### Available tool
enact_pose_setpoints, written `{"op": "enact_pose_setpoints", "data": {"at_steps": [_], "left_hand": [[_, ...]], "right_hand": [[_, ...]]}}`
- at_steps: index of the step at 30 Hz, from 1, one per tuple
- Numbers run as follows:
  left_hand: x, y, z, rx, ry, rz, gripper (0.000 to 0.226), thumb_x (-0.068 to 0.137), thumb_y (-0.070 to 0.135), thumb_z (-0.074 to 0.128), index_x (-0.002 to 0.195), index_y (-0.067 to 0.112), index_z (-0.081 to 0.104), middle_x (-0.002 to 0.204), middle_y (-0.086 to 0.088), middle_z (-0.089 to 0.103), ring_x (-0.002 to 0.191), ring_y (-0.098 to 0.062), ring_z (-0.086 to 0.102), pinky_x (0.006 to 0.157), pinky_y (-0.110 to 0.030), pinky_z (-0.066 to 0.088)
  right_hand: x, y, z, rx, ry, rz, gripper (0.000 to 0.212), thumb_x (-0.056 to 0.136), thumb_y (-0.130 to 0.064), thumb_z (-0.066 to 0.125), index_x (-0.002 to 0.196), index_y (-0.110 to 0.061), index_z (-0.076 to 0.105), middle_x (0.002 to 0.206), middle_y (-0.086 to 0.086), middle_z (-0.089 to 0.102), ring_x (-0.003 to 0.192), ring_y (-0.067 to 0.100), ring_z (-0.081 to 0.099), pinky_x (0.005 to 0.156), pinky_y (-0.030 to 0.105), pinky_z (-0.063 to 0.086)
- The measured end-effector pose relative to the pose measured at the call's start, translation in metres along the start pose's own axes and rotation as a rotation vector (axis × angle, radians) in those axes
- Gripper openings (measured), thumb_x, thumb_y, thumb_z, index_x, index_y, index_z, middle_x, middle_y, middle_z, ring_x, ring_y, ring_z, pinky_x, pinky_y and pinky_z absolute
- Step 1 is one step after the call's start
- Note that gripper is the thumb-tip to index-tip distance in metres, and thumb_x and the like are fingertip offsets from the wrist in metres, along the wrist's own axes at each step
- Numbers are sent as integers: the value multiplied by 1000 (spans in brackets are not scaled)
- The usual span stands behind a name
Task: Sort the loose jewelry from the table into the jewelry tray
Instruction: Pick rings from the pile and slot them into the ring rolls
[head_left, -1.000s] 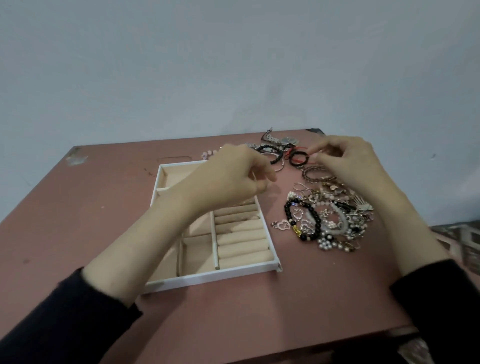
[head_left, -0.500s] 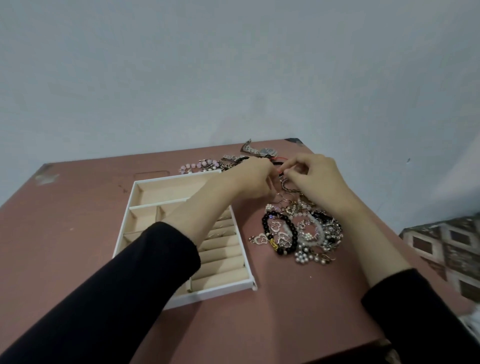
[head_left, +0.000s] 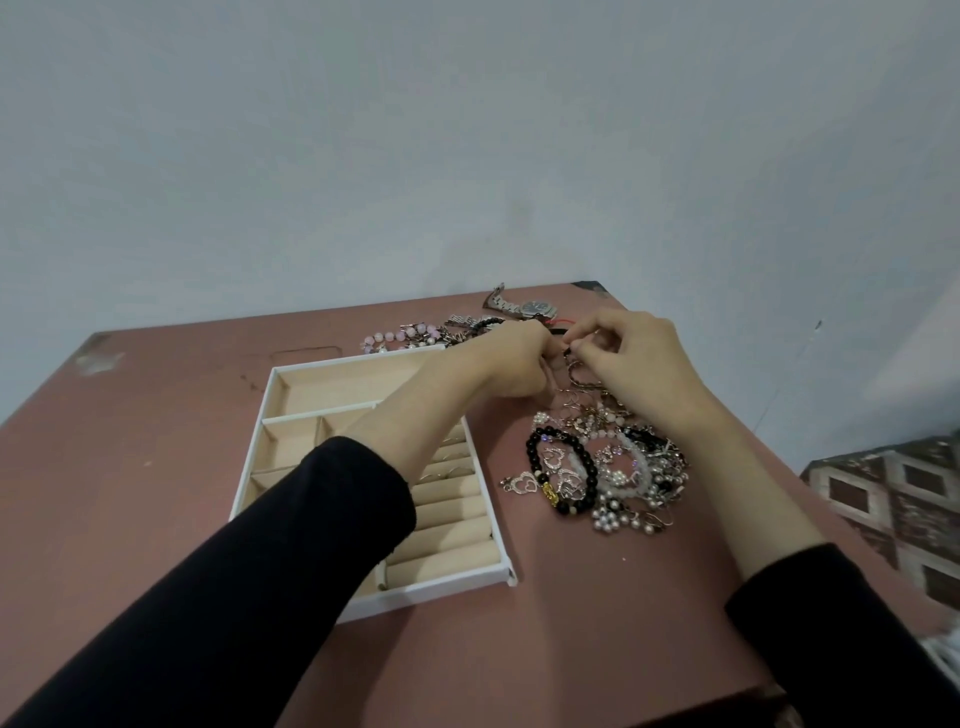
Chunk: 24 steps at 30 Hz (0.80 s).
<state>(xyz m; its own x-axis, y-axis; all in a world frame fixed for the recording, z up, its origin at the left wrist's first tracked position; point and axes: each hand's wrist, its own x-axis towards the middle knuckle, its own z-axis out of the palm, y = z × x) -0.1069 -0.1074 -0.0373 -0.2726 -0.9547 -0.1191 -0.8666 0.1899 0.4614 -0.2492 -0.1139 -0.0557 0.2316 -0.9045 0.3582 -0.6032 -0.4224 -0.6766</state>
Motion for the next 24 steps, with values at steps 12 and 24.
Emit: {"op": "enact_pose_setpoints", "data": {"at_steps": [12, 24], "left_hand": [[4, 5, 2, 6, -11, -5, 16, 79, 16, 72, 74, 19, 57, 77, 1, 63, 79, -15, 60, 69, -24, 46], [-6, -8, 0, -163, 255, -4, 11, 74, 12, 75, 77, 14, 65, 60, 10, 57, 52, 3, 52, 45, -2, 35]], "right_hand": [[1, 3, -1, -1, 38, 18, 15, 86, -16, 56, 87, -22, 70, 58, -9, 51, 52, 3, 46, 52, 18, 34], [-1, 0, -4, 0, 30, 27, 12, 86, -14, 58, 87, -20, 69, 62, -9, 55, 52, 0, 53, 47, 11, 36]]}}
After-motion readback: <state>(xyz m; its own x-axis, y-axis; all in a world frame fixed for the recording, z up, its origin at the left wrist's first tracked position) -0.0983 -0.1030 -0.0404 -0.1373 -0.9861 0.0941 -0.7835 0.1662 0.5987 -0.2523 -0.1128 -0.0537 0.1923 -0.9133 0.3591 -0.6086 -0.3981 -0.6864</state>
